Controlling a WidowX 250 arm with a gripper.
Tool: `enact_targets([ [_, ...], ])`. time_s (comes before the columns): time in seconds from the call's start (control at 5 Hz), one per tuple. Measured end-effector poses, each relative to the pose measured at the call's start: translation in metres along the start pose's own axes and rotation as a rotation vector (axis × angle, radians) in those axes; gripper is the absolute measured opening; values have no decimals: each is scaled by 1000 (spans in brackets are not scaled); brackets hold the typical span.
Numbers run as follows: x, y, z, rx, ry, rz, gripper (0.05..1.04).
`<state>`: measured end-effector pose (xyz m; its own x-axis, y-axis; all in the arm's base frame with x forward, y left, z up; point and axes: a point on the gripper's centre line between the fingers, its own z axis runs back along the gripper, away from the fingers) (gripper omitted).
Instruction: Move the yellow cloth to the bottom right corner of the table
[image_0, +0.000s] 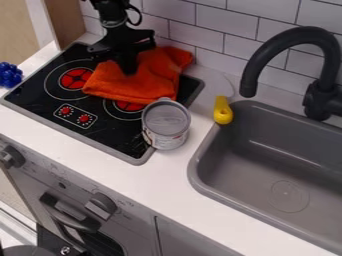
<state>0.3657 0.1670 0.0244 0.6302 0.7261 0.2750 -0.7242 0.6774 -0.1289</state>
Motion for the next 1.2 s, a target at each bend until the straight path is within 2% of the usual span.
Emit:
enact_targets([
  [0.2,7,1,14,-49,-43,4,52],
  [0.8,11,19,48,-70,-90,14,52],
  [1.0,6,21,49,-62,-66,-7,52],
  [1.2,-1,35,46,-10,-34,-31,52],
])
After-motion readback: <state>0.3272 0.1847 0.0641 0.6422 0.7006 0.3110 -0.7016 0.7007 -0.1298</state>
